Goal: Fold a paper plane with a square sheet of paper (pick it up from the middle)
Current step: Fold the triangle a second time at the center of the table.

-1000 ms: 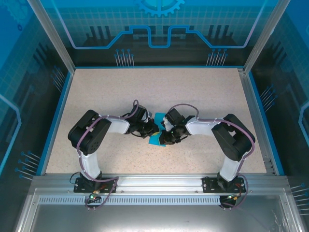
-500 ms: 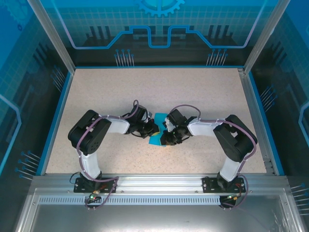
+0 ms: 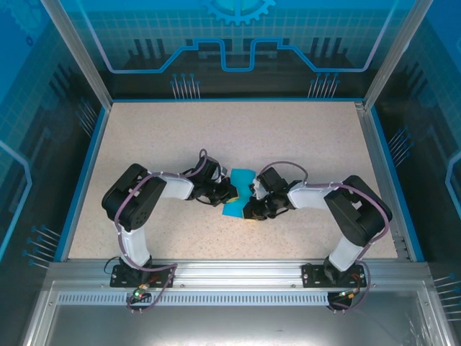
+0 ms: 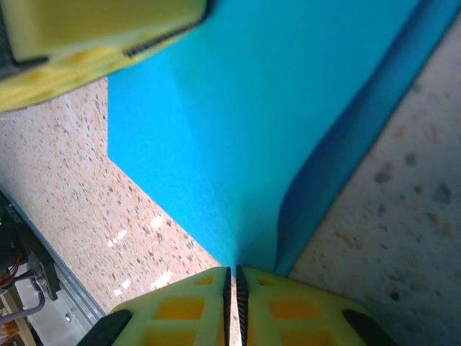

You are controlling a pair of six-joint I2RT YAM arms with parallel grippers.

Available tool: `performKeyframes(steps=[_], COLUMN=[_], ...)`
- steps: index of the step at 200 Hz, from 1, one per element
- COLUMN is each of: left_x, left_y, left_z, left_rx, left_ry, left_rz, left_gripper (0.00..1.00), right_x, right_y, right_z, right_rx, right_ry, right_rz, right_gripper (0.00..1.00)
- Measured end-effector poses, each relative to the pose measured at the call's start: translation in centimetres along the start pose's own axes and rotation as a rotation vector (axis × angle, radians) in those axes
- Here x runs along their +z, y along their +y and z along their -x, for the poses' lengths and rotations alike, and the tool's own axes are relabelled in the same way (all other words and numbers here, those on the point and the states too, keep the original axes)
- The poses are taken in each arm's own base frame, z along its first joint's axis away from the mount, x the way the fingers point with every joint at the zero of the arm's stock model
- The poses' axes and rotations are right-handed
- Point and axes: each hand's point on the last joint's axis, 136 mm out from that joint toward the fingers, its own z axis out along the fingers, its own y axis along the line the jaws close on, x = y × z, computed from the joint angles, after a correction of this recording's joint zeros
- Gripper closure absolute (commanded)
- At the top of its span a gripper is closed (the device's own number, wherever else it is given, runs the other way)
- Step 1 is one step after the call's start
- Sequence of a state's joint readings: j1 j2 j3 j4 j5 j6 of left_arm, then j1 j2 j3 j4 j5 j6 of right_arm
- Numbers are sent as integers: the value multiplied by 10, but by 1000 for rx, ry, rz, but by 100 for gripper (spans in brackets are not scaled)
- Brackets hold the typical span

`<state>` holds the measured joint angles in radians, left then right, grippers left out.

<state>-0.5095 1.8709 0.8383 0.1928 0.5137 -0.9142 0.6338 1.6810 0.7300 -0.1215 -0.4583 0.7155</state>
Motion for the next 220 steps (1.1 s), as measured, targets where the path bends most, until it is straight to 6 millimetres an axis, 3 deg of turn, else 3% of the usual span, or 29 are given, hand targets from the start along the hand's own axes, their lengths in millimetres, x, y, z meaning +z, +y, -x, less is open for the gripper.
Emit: performKeyframes(steps=[61,101,146,197,220], left_x=[0,0,0,0,0], left_y=[0,0,0,0,-1], left_z=[0,0,0,0,0], left_rx=[0,0,0,0,7], left_ry=[0,0,1,2,3], left_rz=[0,-1,-1,0,0], left_gripper=[100,100,100,100,100], right_x=[-17,-32,-17,3,4], right_y=[-3,24,34,8,5], right_z=[-19,4,25,18,18], right_rx=[30,-11,-6,48,51], right_ry=[9,-52,-36,24,27], right_rz=[-4,44,45,-30,-29], right_gripper=[86,88,87,87,87])
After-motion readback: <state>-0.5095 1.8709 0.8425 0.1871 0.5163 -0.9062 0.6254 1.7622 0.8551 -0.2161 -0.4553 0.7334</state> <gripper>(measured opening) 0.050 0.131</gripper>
